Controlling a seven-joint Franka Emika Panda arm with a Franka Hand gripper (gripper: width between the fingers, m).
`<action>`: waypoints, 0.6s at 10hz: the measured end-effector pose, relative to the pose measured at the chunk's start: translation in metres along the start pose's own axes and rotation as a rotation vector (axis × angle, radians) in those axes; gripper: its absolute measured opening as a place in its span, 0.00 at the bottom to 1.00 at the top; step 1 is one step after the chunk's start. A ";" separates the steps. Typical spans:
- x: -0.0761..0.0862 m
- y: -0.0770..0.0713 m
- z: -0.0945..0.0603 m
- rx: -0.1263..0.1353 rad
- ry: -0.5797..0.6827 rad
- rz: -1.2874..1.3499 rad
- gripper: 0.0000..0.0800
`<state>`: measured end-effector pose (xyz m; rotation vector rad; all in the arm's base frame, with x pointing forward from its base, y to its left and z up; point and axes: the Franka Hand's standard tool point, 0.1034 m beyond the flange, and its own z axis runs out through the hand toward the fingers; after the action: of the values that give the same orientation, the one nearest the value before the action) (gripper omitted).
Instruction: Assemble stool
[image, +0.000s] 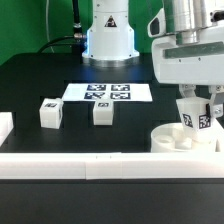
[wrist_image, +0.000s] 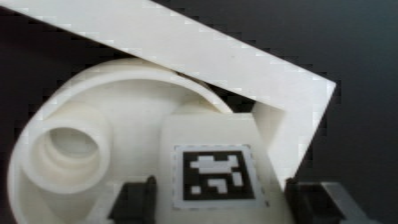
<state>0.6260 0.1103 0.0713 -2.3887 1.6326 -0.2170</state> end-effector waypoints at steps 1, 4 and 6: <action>-0.001 0.000 0.000 0.006 -0.007 0.086 0.42; -0.003 -0.001 0.000 0.018 -0.023 0.287 0.42; -0.006 -0.001 0.000 0.062 -0.035 0.613 0.42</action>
Offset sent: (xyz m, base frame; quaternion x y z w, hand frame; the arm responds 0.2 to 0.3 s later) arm 0.0000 0.0000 0.0000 0.0000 0.0000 0.1938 0.9810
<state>0.6244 0.1164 0.0713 -1.7260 2.1990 -0.1064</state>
